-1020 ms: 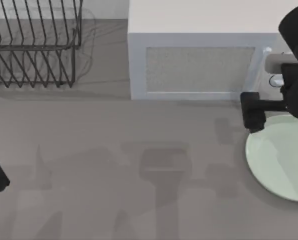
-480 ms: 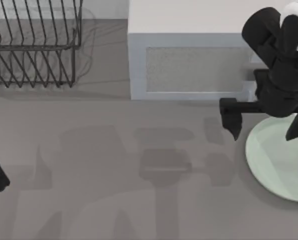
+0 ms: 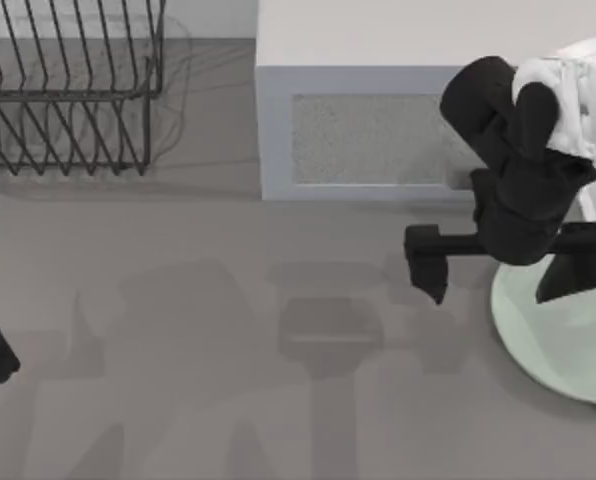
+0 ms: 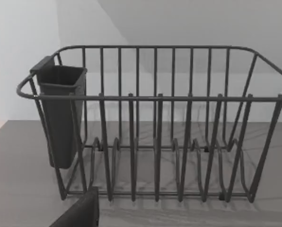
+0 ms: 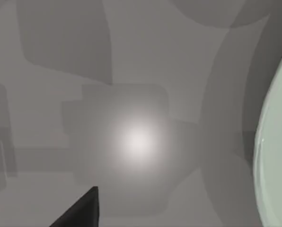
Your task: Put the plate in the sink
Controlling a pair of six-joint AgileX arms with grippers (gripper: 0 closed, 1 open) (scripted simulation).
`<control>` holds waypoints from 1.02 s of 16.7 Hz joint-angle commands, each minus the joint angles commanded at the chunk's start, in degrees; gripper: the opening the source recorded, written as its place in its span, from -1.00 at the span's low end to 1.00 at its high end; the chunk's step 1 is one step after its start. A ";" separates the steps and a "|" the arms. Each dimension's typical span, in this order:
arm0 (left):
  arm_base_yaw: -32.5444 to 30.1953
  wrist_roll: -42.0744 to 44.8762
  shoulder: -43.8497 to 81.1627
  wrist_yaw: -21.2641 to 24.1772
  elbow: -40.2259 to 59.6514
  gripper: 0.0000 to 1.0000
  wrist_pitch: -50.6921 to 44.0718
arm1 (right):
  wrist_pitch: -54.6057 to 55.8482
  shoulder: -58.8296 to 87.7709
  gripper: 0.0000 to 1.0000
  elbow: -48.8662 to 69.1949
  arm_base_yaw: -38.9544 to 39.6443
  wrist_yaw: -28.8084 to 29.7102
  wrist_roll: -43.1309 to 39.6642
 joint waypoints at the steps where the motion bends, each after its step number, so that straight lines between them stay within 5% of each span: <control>1: 0.00 0.00 0.00 0.00 0.00 1.00 0.00 | 2.09 0.88 1.00 -1.24 0.50 0.07 0.31; 12: 0.00 0.00 0.00 0.00 0.00 1.00 0.00 | 14.13 6.86 1.00 -8.01 -4.17 -0.43 -2.87; 17: 0.00 0.00 0.00 0.00 0.00 1.00 0.00 | 14.13 6.86 0.25 -8.01 -4.17 -0.43 -2.87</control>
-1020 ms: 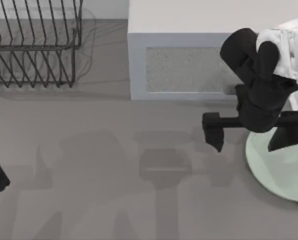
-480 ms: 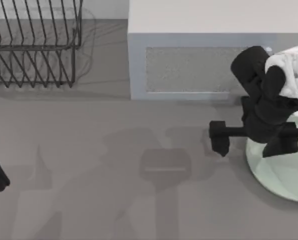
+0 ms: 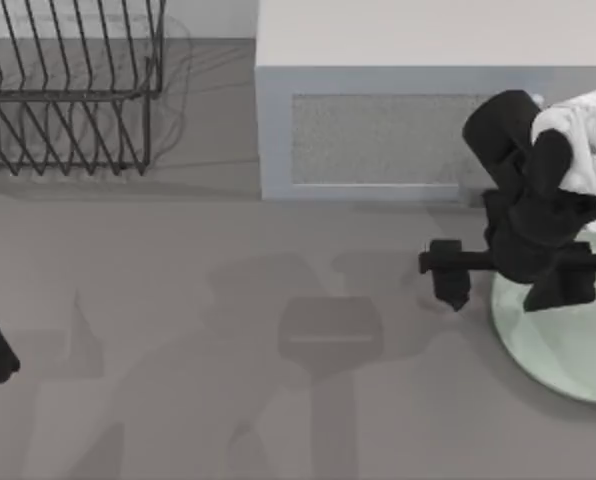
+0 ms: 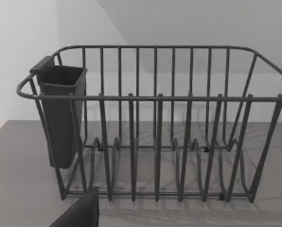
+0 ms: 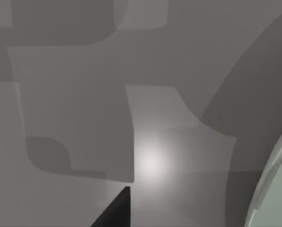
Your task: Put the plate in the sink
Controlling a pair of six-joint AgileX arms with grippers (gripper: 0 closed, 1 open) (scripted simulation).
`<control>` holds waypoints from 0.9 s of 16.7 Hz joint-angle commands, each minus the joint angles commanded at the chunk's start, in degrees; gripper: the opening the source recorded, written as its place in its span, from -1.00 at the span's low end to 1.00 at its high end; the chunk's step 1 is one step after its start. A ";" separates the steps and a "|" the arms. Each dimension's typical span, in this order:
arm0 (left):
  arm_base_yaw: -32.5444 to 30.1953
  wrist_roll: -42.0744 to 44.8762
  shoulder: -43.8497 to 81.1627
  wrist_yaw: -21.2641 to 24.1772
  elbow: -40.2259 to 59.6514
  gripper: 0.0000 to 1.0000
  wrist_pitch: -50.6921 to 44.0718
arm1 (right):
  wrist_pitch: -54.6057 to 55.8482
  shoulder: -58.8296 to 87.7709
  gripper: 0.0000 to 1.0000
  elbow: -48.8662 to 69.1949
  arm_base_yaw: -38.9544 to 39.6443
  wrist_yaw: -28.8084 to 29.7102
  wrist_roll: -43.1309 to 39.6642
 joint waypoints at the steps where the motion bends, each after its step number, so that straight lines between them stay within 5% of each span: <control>1: 0.00 0.00 0.00 0.00 0.00 1.00 0.00 | 0.00 0.00 0.10 0.00 0.00 0.00 0.00; 8: 0.00 0.00 0.00 0.00 0.00 1.00 0.00 | 0.00 0.00 -0.96 0.00 0.00 0.00 0.00; 15: 0.00 0.00 0.00 0.00 0.00 1.00 0.00 | 0.00 0.00 -1.00 0.00 0.00 0.00 0.00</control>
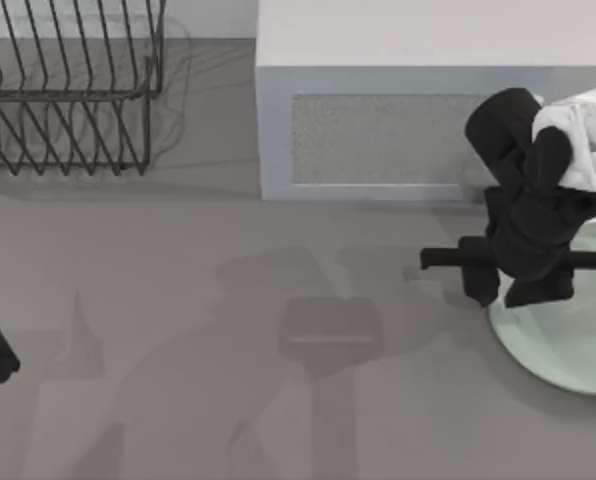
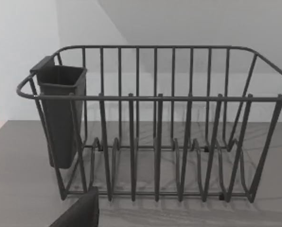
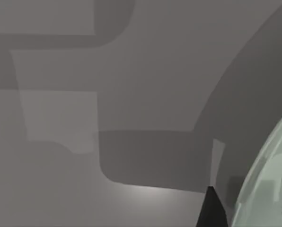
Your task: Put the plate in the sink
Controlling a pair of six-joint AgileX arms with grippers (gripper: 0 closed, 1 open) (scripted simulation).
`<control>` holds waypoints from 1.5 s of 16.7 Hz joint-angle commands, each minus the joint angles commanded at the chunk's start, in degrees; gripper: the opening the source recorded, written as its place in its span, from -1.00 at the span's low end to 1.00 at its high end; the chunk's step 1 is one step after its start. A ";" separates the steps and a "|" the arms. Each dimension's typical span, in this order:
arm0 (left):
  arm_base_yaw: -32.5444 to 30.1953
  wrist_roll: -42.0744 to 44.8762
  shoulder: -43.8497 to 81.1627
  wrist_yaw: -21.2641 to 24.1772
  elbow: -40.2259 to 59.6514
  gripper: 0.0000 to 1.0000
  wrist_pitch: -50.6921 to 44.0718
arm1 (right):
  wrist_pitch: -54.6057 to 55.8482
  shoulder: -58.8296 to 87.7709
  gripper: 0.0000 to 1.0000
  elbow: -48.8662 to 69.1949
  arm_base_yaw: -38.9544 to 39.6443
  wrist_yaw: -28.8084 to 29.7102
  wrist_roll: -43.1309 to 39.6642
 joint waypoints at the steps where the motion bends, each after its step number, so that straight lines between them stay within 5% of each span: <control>1: 0.00 0.00 0.00 0.00 0.00 1.00 0.00 | 0.00 0.00 -1.00 0.00 0.00 0.00 0.00; 9: 0.00 0.00 0.00 0.00 0.00 1.00 0.00 | -11.95 -4.53 -1.00 7.16 5.14 3.65 -2.09; 16: 0.00 0.00 0.00 0.00 0.00 1.00 0.00 | -38.06 -5.69 -1.00 33.29 7.36 5.93 -3.57; 25: 0.00 0.00 0.00 0.00 0.00 1.00 0.00 | -58.87 -3.79 -1.00 60.35 -0.70 0.39 -0.73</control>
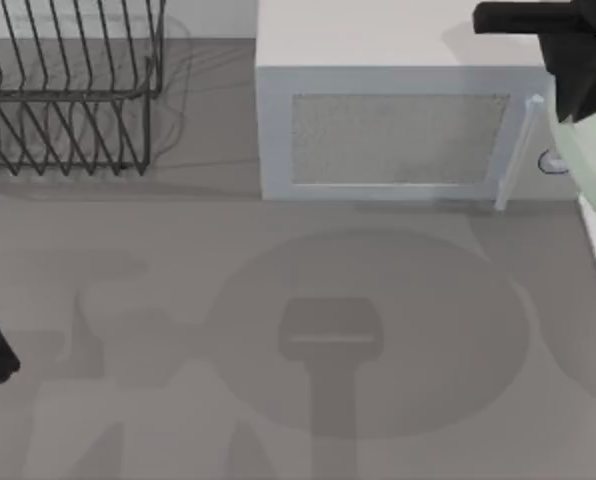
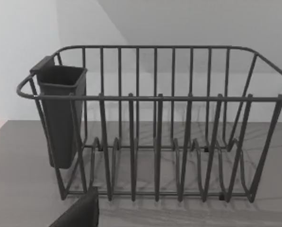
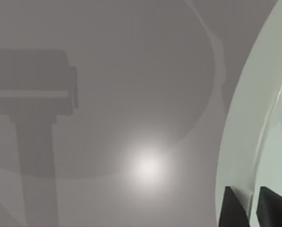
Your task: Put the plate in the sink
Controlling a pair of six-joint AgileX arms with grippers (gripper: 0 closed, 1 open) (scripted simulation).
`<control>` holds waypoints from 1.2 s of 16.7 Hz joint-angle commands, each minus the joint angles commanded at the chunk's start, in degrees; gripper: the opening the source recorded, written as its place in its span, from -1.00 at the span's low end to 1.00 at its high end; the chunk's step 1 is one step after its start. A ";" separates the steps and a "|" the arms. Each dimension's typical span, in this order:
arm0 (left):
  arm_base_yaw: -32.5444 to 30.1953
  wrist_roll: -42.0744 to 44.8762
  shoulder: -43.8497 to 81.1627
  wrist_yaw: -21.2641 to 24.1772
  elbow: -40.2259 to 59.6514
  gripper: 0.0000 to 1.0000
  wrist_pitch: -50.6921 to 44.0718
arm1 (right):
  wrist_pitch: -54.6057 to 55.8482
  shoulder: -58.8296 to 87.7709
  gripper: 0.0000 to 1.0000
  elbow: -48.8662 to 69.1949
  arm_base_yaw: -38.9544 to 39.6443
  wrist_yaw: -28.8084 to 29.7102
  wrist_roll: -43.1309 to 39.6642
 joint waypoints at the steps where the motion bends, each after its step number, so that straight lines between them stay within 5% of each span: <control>1: 0.00 0.00 0.00 0.00 0.00 1.00 0.00 | -0.29 0.09 -1.00 0.39 -0.23 -0.16 0.09; 10: 0.00 0.00 0.00 0.00 0.00 1.00 0.00 | -1.14 1.43 -1.00 6.59 -2.99 1.62 -1.94; 20: 0.00 0.00 0.00 0.00 0.00 1.00 0.00 | -1.08 35.09 -1.00 37.65 -23.81 2.28 -20.82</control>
